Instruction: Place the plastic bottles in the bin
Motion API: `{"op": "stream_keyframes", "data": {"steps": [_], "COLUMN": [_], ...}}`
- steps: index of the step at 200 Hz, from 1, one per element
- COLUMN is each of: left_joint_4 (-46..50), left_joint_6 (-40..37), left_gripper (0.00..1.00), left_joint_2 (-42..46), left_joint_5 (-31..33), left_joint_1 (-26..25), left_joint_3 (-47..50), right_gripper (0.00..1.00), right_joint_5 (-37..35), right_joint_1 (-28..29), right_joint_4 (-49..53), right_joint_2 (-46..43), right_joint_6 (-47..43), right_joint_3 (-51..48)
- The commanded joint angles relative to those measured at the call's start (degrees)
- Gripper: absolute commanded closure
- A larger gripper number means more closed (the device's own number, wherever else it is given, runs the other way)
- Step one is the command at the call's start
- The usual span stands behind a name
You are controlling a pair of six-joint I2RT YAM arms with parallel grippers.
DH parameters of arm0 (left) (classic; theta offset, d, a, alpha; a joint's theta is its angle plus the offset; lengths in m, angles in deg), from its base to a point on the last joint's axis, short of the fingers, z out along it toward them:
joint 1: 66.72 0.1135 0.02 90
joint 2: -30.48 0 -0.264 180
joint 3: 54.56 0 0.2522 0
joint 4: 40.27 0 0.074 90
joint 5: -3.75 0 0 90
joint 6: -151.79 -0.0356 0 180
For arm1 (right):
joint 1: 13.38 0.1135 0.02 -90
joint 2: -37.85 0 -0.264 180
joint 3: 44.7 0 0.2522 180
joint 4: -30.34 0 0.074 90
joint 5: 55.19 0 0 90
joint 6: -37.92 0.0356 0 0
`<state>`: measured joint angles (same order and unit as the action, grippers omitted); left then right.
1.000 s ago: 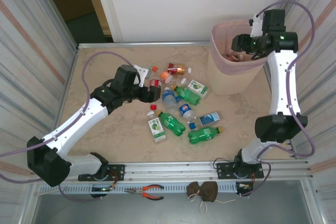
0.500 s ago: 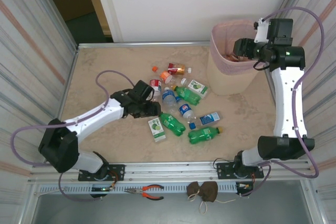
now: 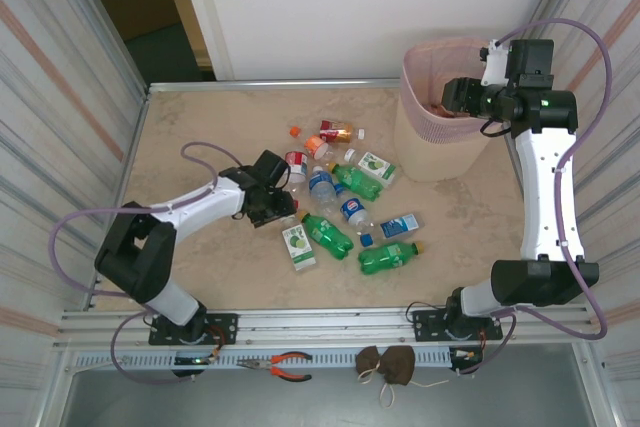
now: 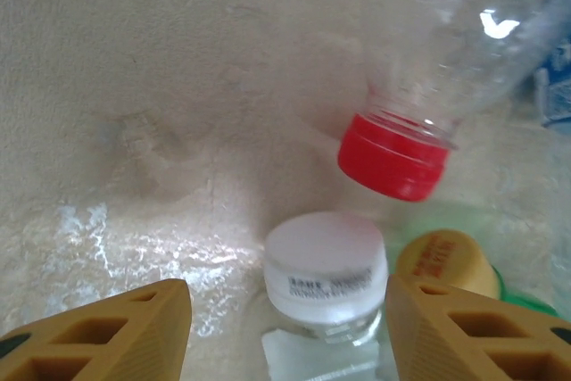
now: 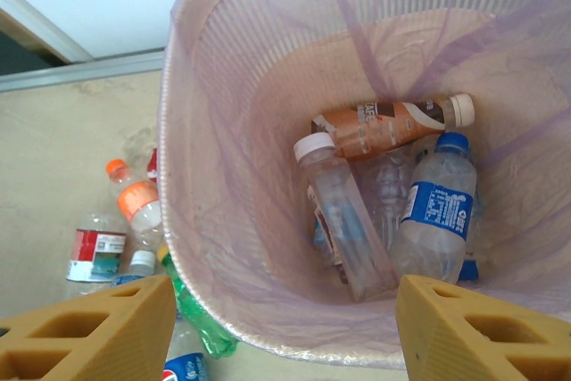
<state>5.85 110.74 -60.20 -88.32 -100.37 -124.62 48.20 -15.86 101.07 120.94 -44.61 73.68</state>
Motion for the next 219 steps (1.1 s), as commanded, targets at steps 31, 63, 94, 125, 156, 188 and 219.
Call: {"op": "stream_keyframes", "data": {"steps": [31,63,94,125,156,188,219], "left_joint_4": [-3.59,-4.67,-4.59,-4.18,-3.72,-3.67,-3.79], "left_joint_6": [1.23,1.19,1.46,1.64,1.85,1.91,1.59], "left_gripper": [0.42,0.42,0.42,0.44,0.47,0.48,0.49], "left_joint_2": [-3.68,-4.9,-4.58,-3.04,-2.49,-3.01,-3.61], "left_joint_5": [-3.43,-4.53,-5.01,-5.03,-4.83,-4.85,-4.91], "left_joint_1": [1.12,1.13,1.13,1.13,1.06,1.07,1.11], "left_joint_3": [-0.52,-0.7,-0.23,0.76,1.81,2.28,2.15], "right_gripper": [0.35,0.35,0.35,0.35,0.35,0.35,0.35], "right_joint_5": [0.87,0.93,0.82,0.82,0.85,0.94,0.85], "right_joint_1": [0.37,0.45,0.53,0.63,0.66,0.87,0.97], "right_joint_4": [-0.72,-0.59,-0.58,-0.54,-0.54,-0.69,-0.83], "right_joint_2": [-1.48,-1.65,-1.79,-2.12,-2.23,-2.5,-2.77], "right_joint_6": [-0.26,-0.21,-0.34,-0.34,-0.34,-0.29,-0.29], "right_joint_3": [0.59,0.61,0.63,0.4,0.3,-0.29,-0.64]}}
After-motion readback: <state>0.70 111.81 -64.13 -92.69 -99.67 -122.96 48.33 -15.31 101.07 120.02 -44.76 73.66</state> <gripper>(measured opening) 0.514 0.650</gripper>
